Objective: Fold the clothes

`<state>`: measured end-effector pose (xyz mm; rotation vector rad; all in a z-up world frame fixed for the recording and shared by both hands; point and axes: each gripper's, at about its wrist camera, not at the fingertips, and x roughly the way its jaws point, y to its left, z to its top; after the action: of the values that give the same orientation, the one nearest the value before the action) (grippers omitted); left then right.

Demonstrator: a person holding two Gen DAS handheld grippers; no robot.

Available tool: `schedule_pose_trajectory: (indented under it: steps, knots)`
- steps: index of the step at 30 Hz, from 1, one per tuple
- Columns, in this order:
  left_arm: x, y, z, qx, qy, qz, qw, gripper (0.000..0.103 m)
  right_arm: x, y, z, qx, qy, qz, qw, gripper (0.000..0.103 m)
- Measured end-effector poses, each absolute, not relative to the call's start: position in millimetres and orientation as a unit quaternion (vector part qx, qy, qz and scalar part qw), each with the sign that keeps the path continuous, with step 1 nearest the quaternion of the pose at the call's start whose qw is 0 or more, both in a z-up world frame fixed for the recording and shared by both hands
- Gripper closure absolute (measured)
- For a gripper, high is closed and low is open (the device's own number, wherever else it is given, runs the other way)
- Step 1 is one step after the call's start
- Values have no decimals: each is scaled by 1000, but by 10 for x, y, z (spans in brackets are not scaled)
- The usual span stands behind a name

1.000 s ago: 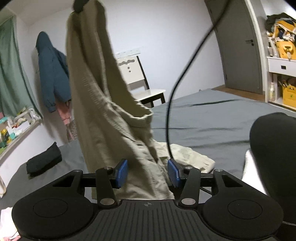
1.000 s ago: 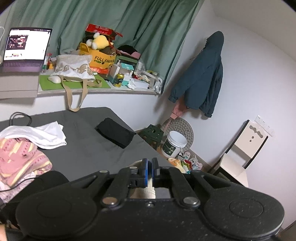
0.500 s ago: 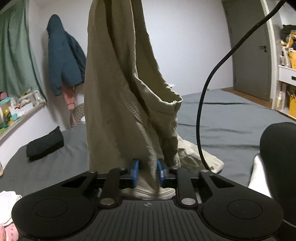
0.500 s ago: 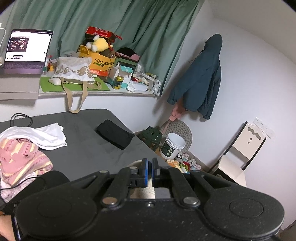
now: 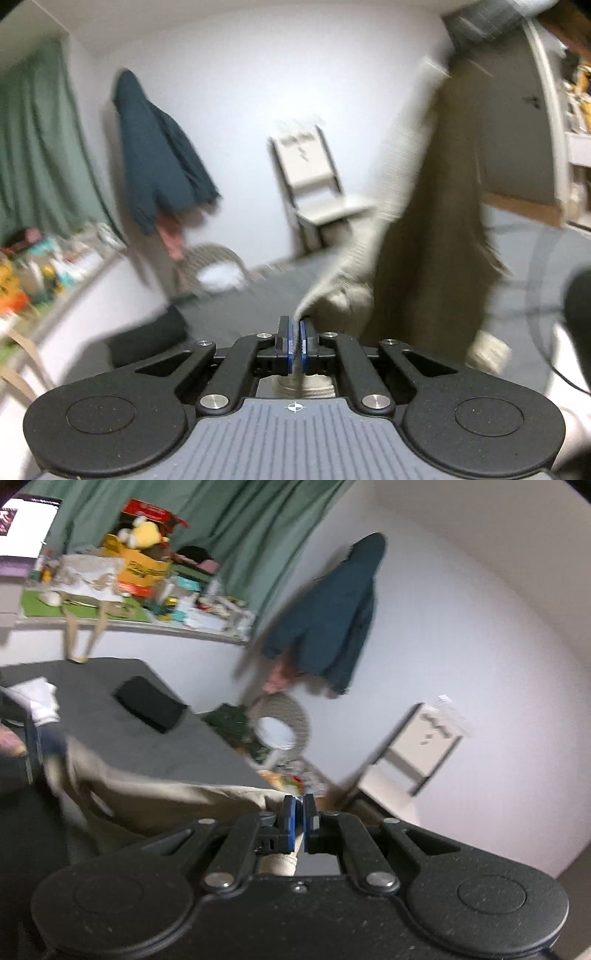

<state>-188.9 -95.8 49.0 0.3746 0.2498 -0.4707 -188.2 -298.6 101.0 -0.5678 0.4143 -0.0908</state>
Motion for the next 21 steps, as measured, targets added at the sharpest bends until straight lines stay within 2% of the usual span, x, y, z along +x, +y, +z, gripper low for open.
schedule_pose_trajectory:
  steps: [4,8,10,12,16,21]
  knots:
    - [-1765,-920,1119,184,49,-215,958,99,-2140,-3022,1119,-304,145,-80,938,99]
    - [-1920,-923,1847,179,-40,-226,957,99,-2539,-2939,1499,-351,45,-139,925,99]
    - [-2051,-898,2231,166,-83,-236,954,99,-2803,-2942,1806,-334,-13,-160,929,99]
    - [-2164,-895,2572,159,-115,-246,949,99,-2909,-3006,2047,-301,-17,-150,942,99]
    - [-2150,-989,2925,155,-111,-261,946,99,-2930,-3100,2146,-305,-27,-172,936,99]
    - [-2117,-1014,3056,139,-113,-263,948,99,-3088,-3178,2116,-277,-35,-156,947,99]
